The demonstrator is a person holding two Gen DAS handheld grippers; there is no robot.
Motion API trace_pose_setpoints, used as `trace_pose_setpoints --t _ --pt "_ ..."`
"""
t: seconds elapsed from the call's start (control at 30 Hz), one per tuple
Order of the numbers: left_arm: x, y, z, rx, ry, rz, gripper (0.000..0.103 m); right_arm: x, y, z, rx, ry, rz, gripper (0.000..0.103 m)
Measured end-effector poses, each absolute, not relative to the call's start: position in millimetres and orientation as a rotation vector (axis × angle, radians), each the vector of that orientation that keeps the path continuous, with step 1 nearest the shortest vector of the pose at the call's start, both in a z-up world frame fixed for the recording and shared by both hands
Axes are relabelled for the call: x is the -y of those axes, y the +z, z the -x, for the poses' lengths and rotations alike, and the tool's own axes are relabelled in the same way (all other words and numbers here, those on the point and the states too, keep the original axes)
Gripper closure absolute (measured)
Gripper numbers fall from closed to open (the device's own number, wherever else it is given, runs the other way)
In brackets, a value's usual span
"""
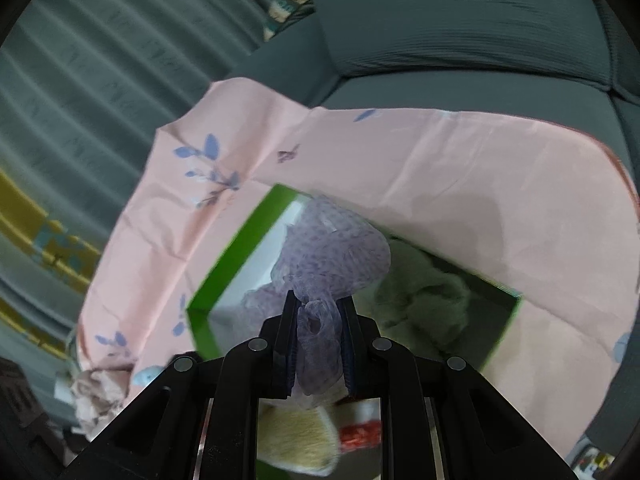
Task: Organize soft objects
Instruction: 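Carry the bath puff over the green box with the right gripper, then open the right gripper to drop the puff into the box, then move the right gripper back to the purple sock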
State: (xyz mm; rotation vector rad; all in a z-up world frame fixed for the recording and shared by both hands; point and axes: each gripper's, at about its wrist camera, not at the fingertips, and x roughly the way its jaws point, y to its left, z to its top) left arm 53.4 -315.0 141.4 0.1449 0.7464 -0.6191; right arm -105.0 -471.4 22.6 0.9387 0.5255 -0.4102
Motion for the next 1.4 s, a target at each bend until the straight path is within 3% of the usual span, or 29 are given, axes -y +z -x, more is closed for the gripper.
trace_pose_setpoints --t 0.53,0.63,0.7,0.8,0.9,1.0,1.1,1.4 --pt "297 158 -39 -0.736 -0.625 -0.077 0.094 469 26 99 -0.533 -0.39 -0.911 0.082" --pt "276 165 -34 -0.733 -0.628 -0.016 0.09 462 33 100 -0.52 -0.389 -0.883 0.059" --pt "265 170 -30 -0.72 -0.622 0.001 0.075 455 38 97 -0.516 -0.378 -0.847 0.042" --pt "246 180 -22 -0.684 -0.592 0.012 0.055 440 50 94 -0.507 -0.371 -0.771 0.028" --pt "225 190 -14 -0.645 -0.568 0.018 0.039 424 64 96 -0.483 -0.396 -0.689 0.015" --pt "201 198 -8 -0.611 -0.53 0.03 0.028 409 78 97 -0.455 -0.399 -0.635 0.013" --pt "173 202 -4 -0.601 -0.497 0.058 0.021 395 88 97 -0.442 -0.375 -0.597 0.013" --pt "77 192 -5 -0.653 -0.262 0.089 0.019 335 115 91 -0.419 -0.202 -0.501 0.013"
